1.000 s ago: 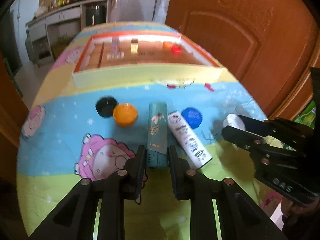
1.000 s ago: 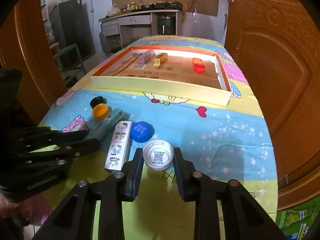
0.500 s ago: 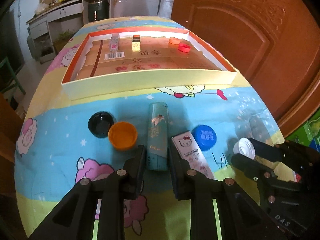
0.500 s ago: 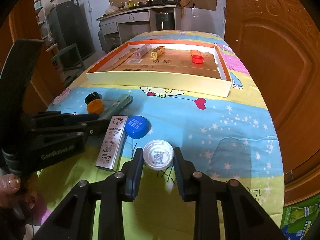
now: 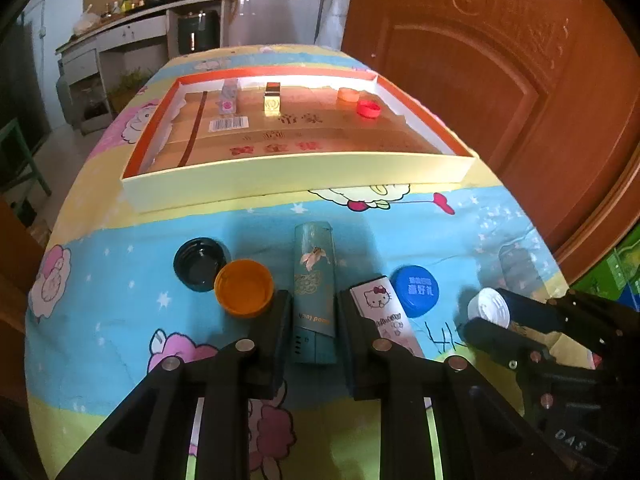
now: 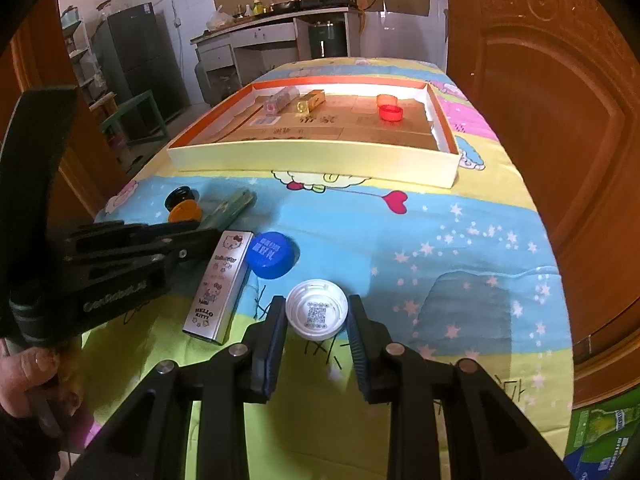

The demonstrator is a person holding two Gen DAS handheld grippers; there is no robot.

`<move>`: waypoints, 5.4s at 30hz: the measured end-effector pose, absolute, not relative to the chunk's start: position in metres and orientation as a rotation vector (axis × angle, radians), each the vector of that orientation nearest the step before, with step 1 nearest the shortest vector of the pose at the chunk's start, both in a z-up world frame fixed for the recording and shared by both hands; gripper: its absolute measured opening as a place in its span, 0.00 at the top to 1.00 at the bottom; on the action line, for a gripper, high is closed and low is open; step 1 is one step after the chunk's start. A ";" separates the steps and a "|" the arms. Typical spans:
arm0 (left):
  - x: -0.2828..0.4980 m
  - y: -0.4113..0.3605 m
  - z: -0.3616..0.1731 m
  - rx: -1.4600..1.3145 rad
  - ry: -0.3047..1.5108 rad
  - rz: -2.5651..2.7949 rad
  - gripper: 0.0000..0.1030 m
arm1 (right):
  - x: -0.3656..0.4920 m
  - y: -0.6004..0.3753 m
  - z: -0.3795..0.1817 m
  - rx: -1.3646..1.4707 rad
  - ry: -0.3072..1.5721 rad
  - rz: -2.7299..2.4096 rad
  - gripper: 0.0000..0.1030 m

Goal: Organize rigid objects
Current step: 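Carry the teal bottle and white cap into the box tray and open both tools, then move both tools back toward the remaining items on the table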

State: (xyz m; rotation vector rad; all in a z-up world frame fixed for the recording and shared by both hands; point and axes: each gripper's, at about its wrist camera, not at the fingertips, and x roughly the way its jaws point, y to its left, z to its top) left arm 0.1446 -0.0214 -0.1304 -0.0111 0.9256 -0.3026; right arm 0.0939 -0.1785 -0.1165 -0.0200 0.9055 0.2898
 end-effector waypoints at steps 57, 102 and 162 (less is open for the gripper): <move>0.261 0.008 -0.052 0.007 0.858 -0.271 0.78 | 0.268 -0.177 -0.025 -0.058 0.797 0.321 0.71; 0.331 0.006 -0.124 -0.006 1.003 -0.294 0.75 | 0.376 -0.144 -0.117 -0.084 1.013 0.304 0.70; 0.133 0.030 -0.003 -0.014 0.709 -0.168 0.49 | 0.154 -0.148 -0.001 -0.043 0.780 0.360 0.52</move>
